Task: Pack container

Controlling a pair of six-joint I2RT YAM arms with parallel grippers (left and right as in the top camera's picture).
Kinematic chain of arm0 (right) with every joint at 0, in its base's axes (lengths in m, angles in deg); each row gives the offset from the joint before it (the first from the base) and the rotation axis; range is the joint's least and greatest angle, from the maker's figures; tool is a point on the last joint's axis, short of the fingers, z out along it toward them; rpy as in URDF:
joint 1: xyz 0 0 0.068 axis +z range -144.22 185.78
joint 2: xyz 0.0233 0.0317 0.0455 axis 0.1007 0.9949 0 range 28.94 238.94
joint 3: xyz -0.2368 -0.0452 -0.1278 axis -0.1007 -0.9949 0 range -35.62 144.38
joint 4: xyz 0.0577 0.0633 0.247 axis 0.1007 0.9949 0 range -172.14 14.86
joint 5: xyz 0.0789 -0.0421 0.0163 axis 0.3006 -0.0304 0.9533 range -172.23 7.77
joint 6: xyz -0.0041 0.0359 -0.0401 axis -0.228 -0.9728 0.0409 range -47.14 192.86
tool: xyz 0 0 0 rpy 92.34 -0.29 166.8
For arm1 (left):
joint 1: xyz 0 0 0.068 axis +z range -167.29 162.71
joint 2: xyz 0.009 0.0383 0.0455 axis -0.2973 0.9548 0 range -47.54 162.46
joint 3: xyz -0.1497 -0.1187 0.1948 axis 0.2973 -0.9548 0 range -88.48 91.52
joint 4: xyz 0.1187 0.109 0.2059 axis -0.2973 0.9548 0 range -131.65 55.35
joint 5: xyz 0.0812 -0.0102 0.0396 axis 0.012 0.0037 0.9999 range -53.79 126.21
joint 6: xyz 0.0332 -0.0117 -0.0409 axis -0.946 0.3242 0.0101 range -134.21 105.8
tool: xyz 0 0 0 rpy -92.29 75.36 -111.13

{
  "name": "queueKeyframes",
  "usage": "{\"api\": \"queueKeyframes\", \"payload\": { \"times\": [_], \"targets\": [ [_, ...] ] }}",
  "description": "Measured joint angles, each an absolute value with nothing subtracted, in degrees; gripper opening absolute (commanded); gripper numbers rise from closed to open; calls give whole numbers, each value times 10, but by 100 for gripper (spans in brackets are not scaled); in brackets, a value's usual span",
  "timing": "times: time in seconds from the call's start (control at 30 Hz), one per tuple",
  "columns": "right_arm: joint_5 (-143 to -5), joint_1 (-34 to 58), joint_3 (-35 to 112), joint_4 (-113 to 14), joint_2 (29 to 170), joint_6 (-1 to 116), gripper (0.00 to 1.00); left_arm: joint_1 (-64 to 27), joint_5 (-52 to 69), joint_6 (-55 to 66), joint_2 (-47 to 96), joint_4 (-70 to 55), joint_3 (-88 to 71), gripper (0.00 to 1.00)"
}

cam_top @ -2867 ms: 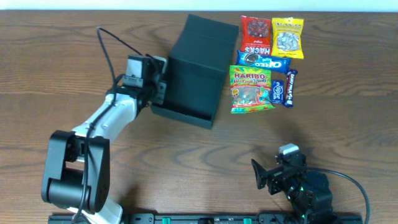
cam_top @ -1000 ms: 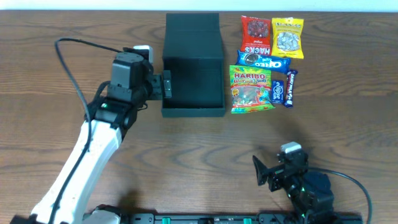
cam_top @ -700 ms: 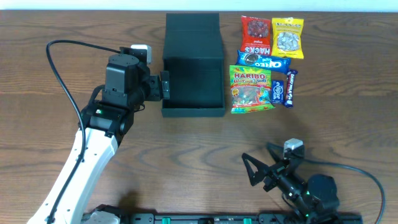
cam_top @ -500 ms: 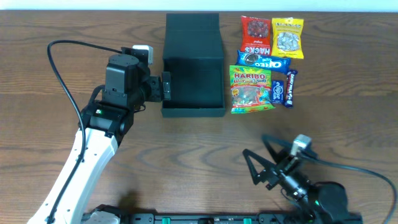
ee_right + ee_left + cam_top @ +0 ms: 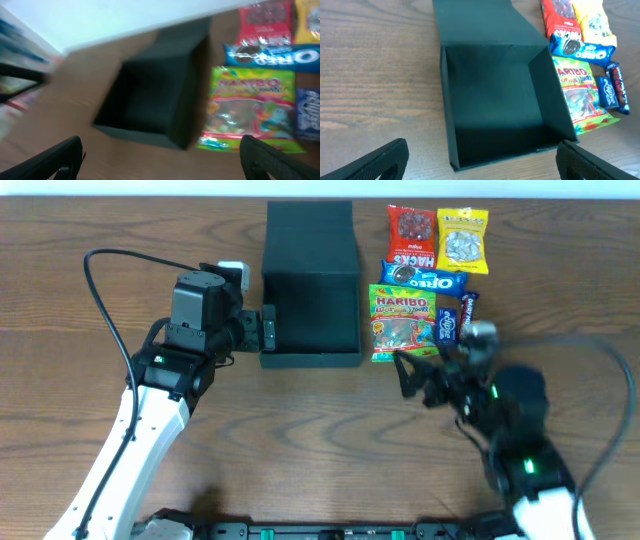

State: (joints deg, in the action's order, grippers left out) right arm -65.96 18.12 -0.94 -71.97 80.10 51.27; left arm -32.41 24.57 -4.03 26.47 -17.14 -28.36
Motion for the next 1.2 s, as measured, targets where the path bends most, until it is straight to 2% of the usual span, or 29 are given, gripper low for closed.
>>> {"api": "queueKeyframes", "payload": {
  "times": [0.33,0.53,0.67,0.8,0.9,1.0,1.07,1.13,1.2],
  "targets": [
    [-787,180,191,-646,1161,595,92,-324,246,-53,265,-148,-284,95],
    [-818,180,208,-686,1270,612,88,-324,246,-55,265,-146,-284,95],
    [-831,180,209,-722,1322,624,80,-324,246,-55,265,-146,-284,95],
    [-837,180,214,-734,1358,629,63,-324,246,-55,265,-146,-284,95],
    [-837,180,223,-736,1368,631,38,-324,246,-55,265,-146,-284,95],
    [-836,181,228,-736,1373,633,21,-324,246,-55,265,-146,-284,95],
    [-837,181,229,-735,1373,633,14,-324,246,-55,265,-146,-284,95],
    [-838,181,234,-726,1373,633,1,-324,246,-55,265,-146,-284,95],
    [-837,181,243,-707,1373,633,1,-324,246,-55,265,-146,-284,95]
  ]
}}
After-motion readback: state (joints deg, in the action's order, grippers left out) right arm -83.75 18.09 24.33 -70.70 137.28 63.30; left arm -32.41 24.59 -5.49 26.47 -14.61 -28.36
